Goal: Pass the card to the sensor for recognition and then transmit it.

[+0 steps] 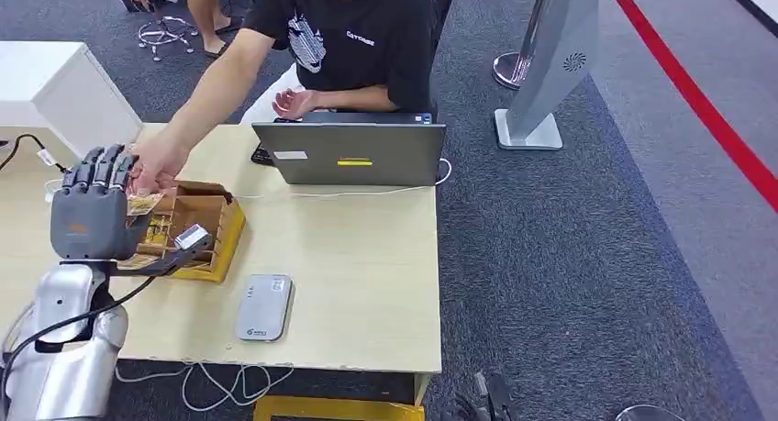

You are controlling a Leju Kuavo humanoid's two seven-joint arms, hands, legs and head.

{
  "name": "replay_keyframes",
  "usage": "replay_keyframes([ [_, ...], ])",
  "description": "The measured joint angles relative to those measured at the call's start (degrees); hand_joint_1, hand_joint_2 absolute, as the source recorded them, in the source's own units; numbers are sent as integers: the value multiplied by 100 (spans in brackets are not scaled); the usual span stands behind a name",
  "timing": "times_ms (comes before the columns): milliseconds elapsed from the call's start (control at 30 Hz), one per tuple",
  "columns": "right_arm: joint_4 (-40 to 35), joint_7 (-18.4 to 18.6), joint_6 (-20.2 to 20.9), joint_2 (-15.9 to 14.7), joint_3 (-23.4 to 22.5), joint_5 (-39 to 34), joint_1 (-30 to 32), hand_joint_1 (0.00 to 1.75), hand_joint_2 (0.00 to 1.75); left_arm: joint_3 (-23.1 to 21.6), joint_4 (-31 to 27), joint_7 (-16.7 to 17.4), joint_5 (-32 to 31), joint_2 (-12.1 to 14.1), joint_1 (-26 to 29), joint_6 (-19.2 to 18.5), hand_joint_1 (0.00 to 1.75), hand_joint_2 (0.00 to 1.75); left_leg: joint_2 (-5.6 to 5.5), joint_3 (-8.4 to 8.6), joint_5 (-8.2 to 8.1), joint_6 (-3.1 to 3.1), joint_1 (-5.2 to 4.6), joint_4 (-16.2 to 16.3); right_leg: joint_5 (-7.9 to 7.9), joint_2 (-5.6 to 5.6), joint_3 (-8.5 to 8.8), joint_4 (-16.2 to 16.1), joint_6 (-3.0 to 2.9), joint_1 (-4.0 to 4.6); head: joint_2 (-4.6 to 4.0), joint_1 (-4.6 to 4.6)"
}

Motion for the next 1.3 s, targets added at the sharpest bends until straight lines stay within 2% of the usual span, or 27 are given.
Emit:
replay_keyframes([
  [433, -2, -33, -11, 7, -155, 160, 19, 0, 175, -11, 31, -48, 113, -52, -124, -13, 175, 175, 6, -1, 0, 0, 0, 0, 0, 5, -1, 0, 0, 0, 0, -2],
  [500, -2, -35, -18, 18, -204, 203, 22, 0, 175, -11, 31, -223, 377, -90, -149, -116, 175, 175, 6, 0, 0, 0, 0, 0, 0, 6, -2, 0, 0, 0, 0, -2],
  [567, -2, -74, -24, 28, -285, 223, 29, 0, 175, -31, -114, -589, 1142, -335, -75, -646, 175, 175, 3, -1, 0, 0, -4, 0, 0, 4, 2, -1, 0, -3, 0, -7],
  [600, -2, -101, -24, 35, -333, 227, 37, 0, 175, -77, -245, -667, 1316, -471, 39, -794, 175, 175, 3, -1, -1, 1, -4, 0, -1, 4, 3, -1, 1, -4, 0, -11],
  [700, -2, -168, -24, 42, -486, 280, 55, 0, 175, -478, -568, -618, 1204, -811, 427, -784, 175, 175, 8, -9, -7, 8, -10, 1, -1, 7, 1, -2, 2, -10, 0, 13],
  [833, -2, -173, -18, 46, -627, 330, 94, 0, 175, -675, -756, -574, 1282, -959, 598, -791, 175, 175, 13, -7, -10, 13, -12, 3, 3, 12, -4, -3, 7, -11, 0, 13],
  [933, -2, -186, -48, 52, -719, 383, 105, 0, 175, -872, -885, -897, 1406, -1102, 896, -848, 175, 175, 14, -3, -10, 13, -11, 2, 2, 14, -3, -3, 7, -11, 0, -4],
  [1000, -2, -186, -50, 52, -785, 470, 113, 0, 175, -1144, -889, -960, 1458, -1246, 1200, -817, 175, 175, 13, -7, -10, 13, -10, 2, 1, 13, -5, -3, 7, -10, 0, 0],
  [1100, -2, -184, 2, 55, -886, 558, 117, 0, 175, -1506, -758, -953, 1469, -1322, 1429, -738, 175, 175, 14, -11, -11, 14, -12, 2, 2, 14, -7, -3, 7, -11, 0, 0],
  [1300, -11, -186, -4, 87, -1038, 675, 119, 0, 175, -1694, -354, -907, 1471, -1322, 1654, -666, 175, 175, 13, -9, -9, 14, -9, 1, 2, 12, -7, -2, 7, -8, 0, -2],
])
